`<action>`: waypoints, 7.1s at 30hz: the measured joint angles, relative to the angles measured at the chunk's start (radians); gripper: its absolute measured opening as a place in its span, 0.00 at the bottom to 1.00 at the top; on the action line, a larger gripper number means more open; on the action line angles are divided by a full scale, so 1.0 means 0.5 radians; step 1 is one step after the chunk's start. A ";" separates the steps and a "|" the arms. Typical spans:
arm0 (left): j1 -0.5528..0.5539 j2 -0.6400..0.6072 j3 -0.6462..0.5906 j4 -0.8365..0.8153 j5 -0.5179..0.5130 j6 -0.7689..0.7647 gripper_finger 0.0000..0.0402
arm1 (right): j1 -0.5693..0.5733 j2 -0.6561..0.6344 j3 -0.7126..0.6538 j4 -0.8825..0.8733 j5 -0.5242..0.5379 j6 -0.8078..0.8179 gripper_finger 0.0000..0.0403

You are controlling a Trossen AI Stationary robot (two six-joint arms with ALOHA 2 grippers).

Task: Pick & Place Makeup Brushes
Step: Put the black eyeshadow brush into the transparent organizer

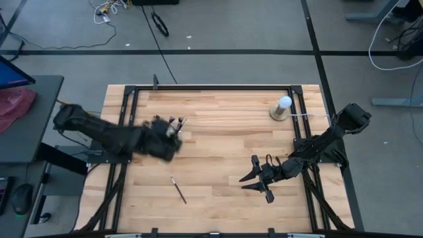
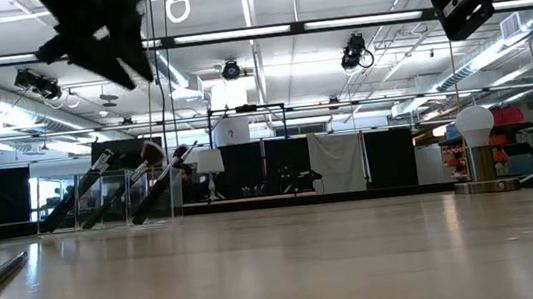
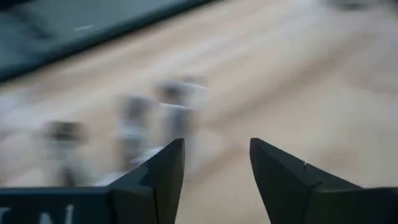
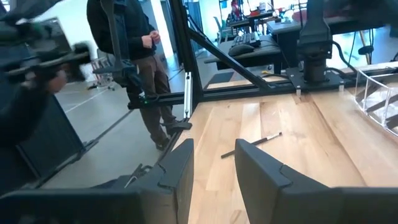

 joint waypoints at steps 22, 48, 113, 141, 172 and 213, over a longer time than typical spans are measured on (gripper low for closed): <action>-0.737 0.932 -0.020 1.092 0.912 -0.663 0.45 | -0.005 0.000 0.001 -0.072 0.005 -0.062 0.29; -0.798 1.179 -0.015 0.681 0.692 -1.398 0.31 | -0.005 0.000 0.001 -0.145 0.004 -0.064 0.29; -0.617 1.596 0.605 2.437 -0.586 1.814 0.04 | -0.032 0.568 0.001 0.111 0.427 0.201 0.41; -0.526 1.593 0.647 2.681 -0.273 2.068 0.07 | 0.085 0.722 0.001 0.902 0.260 -0.365 0.07; -0.324 1.589 0.647 2.212 0.297 1.965 0.22 | 0.051 0.343 0.463 -0.890 0.439 0.052 0.02; 0.043 0.002 -1.553 3.955 -0.862 2.308 0.06 | 0.157 0.166 0.458 -0.962 0.578 0.045 0.29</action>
